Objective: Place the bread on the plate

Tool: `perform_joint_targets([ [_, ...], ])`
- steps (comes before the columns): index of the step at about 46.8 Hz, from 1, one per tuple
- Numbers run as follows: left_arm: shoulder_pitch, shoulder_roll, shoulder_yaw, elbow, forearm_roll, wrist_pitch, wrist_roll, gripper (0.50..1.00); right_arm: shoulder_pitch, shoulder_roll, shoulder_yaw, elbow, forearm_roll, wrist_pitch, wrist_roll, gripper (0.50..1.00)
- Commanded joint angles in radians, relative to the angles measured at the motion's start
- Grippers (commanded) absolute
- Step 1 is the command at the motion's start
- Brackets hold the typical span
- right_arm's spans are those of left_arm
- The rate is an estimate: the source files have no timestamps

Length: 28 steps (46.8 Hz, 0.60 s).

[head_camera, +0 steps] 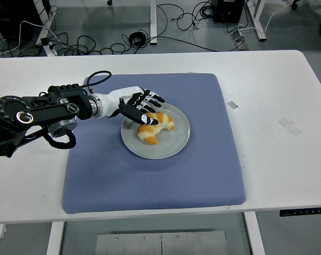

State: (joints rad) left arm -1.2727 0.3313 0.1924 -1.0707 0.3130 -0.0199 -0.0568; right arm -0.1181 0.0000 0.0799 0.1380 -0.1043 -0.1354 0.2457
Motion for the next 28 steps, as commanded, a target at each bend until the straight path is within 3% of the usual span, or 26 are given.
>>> perform_joint_targets([
  [1,-0.001,0.000,-0.001,0.000,0.000,0.000,0.000,0.822,0.000,0.000,0.000,0.000,0.000,0.000,0.001,1.000],
  [9,-0.002,0.002,-0.004,0.000,-0.002,0.000,0.000,0.851,0.000,0.000,0.000,0.000,0.000,0.000,0.001,1.000],
  [22,-0.011,0.009,-0.010,0.000,-0.015,-0.002,0.002,0.955,0.000,0.000,0.000,0.000,0.000,0.000,0.001,1.000],
  [28,-0.013,0.012,-0.043,-0.002,-0.017,-0.002,0.002,0.968,0.000,0.000,0.000,0.000,0.000,0.000,0.000,1.000],
])
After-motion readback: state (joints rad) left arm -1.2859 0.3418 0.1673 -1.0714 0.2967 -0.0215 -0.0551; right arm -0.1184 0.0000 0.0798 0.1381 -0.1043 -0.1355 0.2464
